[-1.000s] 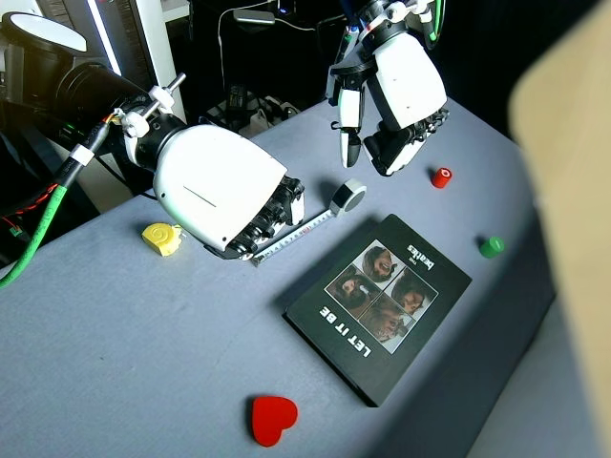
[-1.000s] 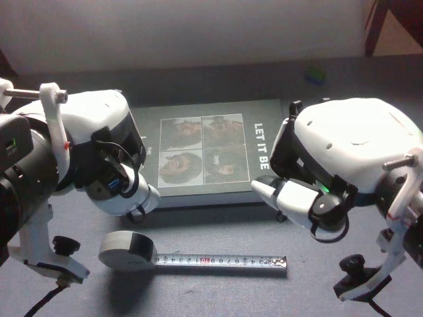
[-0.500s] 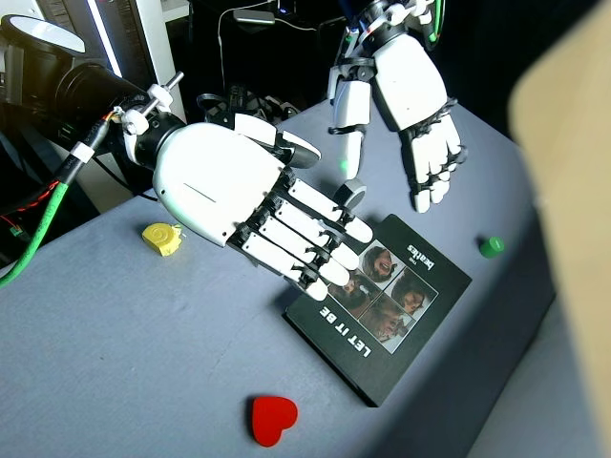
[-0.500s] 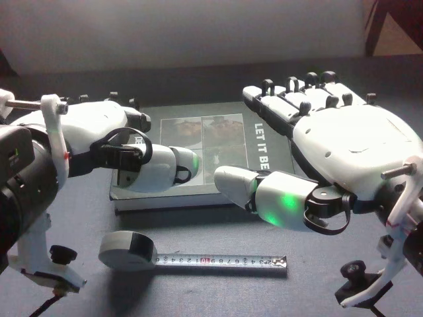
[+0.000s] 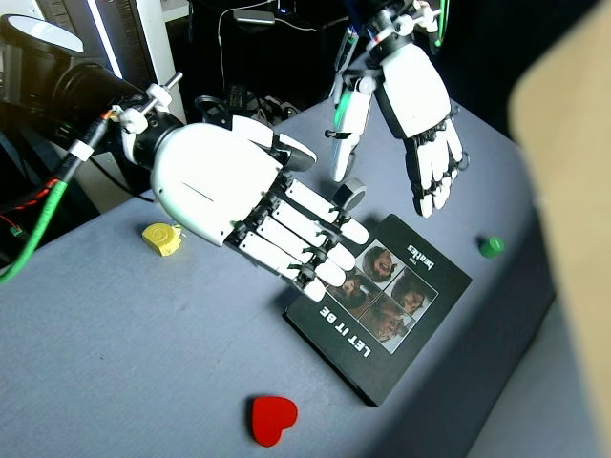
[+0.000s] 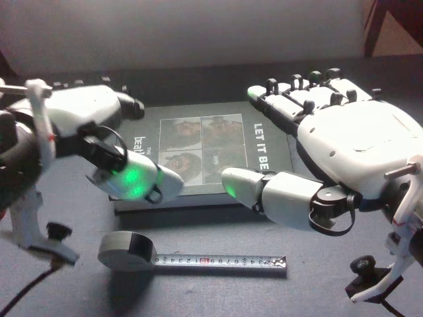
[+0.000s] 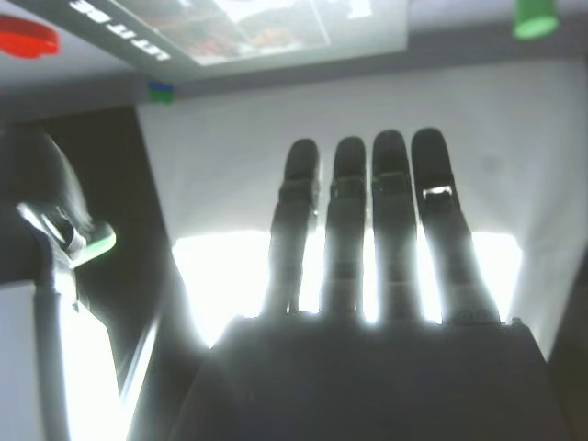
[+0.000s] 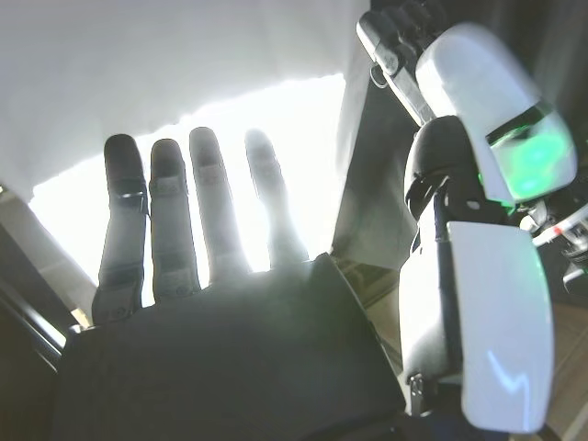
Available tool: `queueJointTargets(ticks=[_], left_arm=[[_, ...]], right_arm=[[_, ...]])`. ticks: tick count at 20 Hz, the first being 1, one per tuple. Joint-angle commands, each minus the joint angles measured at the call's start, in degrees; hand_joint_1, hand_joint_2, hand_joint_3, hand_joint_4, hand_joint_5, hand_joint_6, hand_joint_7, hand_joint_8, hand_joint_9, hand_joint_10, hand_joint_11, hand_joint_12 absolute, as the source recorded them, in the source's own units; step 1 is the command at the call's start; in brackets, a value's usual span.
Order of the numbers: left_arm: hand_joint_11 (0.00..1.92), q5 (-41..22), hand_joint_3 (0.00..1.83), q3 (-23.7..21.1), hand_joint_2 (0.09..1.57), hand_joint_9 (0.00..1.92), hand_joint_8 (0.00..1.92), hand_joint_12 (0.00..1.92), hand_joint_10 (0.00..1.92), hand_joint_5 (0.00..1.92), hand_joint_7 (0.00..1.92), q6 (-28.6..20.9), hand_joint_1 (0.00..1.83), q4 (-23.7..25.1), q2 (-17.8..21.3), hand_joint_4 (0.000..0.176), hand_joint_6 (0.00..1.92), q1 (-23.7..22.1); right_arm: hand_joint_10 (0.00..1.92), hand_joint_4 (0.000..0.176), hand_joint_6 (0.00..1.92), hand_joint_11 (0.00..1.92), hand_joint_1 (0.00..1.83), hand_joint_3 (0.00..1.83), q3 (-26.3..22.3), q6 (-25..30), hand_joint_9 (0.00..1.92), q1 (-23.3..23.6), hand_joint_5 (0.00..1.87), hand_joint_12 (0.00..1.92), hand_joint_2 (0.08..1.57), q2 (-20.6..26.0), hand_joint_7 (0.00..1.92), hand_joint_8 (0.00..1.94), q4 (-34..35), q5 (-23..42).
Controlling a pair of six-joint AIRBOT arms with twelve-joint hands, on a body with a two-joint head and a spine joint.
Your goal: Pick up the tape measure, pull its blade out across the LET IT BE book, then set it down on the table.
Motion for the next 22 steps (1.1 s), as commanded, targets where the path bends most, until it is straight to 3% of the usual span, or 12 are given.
queueJointTargets(ticks=[1,3,4,7,11,13,14,15,18,22], left_arm=[[0.13,2.8,0.00,0.5,0.98,0.39,0.00,0.68,0.00,0.37,0.40,-4.9,0.84,8.4,0.7,0.000,0.00,0.5],[0.19,7.6,0.00,2.7,1.04,0.47,0.00,0.66,0.00,0.47,0.52,-23.8,0.91,24.3,2.4,0.000,0.00,5.8],[0.22,8.4,0.00,3.9,1.05,0.49,0.01,0.66,0.01,0.49,0.54,-35.3,0.94,33.4,3.0,0.000,0.01,8.5],[0.28,8.4,0.00,6.6,1.07,0.53,0.01,0.64,0.01,0.53,0.60,-63.7,0.99,59.8,5.3,0.000,0.01,16.0],[0.36,2.9,0.00,7.4,1.10,0.61,0.00,0.63,0.01,0.61,0.69,-87.0,1.02,80.9,8.1,0.000,0.01,22.9],[0.38,0.4,0.00,7.2,1.11,0.62,0.00,0.63,0.01,0.62,0.69,-95.2,1.03,87.7,8.9,0.000,0.01,26.4],[0.38,-1.3,0.00,7.0,1.11,0.62,0.00,0.63,0.01,0.63,0.69,-96.9,1.02,89.5,9.0,0.000,0.01,28.0],[0.37,-8.7,0.01,6.0,1.12,0.62,0.00,0.62,0.00,0.64,0.70,-99.5,1.02,91.5,8.9,0.000,0.01,33.9],[0.38,-12.9,0.01,5.5,1.12,0.66,0.01,0.62,0.01,0.65,0.72,-102.2,1.03,92.5,7.9,0.000,0.01,39.3],[0.39,-23.5,0.00,7.3,1.13,0.65,0.00,0.62,0.01,0.63,0.72,-105.2,1.03,92.6,2.9,0.000,0.00,46.3]], right_arm=[[0.02,0.078,0.00,0.00,0.08,0.00,-0.4,0.1,0.17,0.8,0.13,0.73,1.09,0.1,0.18,0.00,-5.1,-2.5],[0.01,0.078,0.00,0.00,0.10,0.00,-0.5,-0.3,0.18,0.1,0.14,0.74,1.09,0.2,0.19,0.00,-5.1,-1.4],[0.01,0.078,0.00,0.00,0.12,0.00,-0.6,-0.4,0.19,-0.2,0.14,0.74,1.08,0.2,0.19,0.00,-5.1,-1.4],[0.01,0.079,0.01,0.00,0.14,0.00,-0.7,0.8,0.20,-0.6,0.15,0.77,1.08,0.2,0.19,0.00,-5.5,-1.8],[0.01,0.074,0.01,0.00,0.14,0.00,-1.1,2.2,0.21,-1.5,0.16,0.82,1.08,0.4,0.20,0.00,-7.6,-2.1],[0.01,0.071,0.01,0.00,0.14,0.00,-1.1,2.5,0.22,-1.4,0.18,0.85,1.09,0.4,0.22,0.01,-7.8,-2.2],[0.01,0.071,0.01,0.00,0.14,0.00,-1.1,2.6,0.22,-1.4,0.18,0.85,1.09,0.4,0.23,0.01,-7.8,-2.2],[0.01,0.067,0.01,0.00,0.14,0.00,-1.1,3.0,0.23,-1.4,0.19,0.88,1.09,0.4,0.23,0.01,-7.9,-2.0],[0.01,0.056,0.01,0.00,0.14,0.00,-1.3,1.4,0.24,-1.6,0.22,0.88,1.09,0.8,0.24,0.01,-8.3,-1.6],[0.01,0.042,0.00,0.00,0.13,0.00,-1.5,3.7,0.23,-2.4,0.20,0.88,1.09,0.8,0.25,0.01,-10.0,-1.5]])
